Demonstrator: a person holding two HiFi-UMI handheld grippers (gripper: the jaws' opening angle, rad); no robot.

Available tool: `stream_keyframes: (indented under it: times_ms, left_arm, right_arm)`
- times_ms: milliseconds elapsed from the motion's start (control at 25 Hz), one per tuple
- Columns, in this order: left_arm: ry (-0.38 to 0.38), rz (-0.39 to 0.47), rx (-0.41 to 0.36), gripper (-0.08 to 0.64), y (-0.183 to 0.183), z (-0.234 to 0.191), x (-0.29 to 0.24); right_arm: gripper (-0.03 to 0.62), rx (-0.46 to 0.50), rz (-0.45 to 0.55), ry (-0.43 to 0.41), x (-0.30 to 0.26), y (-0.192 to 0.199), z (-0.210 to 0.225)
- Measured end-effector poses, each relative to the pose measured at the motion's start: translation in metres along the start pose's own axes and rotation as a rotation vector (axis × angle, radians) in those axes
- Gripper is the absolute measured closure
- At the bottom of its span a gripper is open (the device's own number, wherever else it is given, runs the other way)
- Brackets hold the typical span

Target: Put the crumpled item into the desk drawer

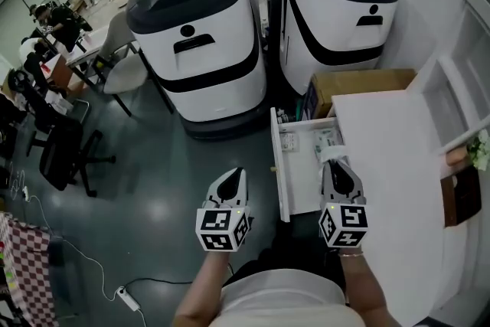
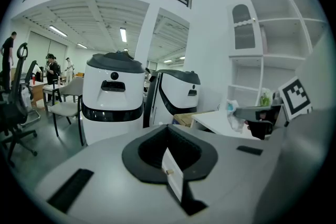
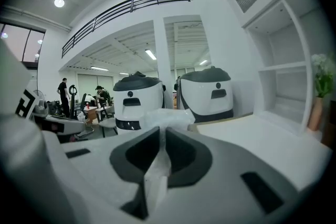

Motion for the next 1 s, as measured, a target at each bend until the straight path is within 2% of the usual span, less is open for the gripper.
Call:
stream_keyframes:
  times_ms: [360, 1000]
  left_arm:
    - [-0.049, -0.021, 0.024, 0.568, 0.004, -0.002, -0.015]
    - [-0.121, -0.074, 0.089, 0.568, 0.019, -0.019, -0.031]
  right_arm:
    - [0.557, 0.029, -0.118, -0.050, -0.040, 0.026, 0.007]
    - [0.557, 0.074, -0.418, -0.110, -0.100, 0.105, 0.007]
Point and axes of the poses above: the fingertips, and each gripper's own axes: x backward along the fingers, z to its right, y out of its underside, the point moved 9 cm from there along x, backward along the fingers, and after that the axes turned 5 degrees about x, right-handed, at the moved point
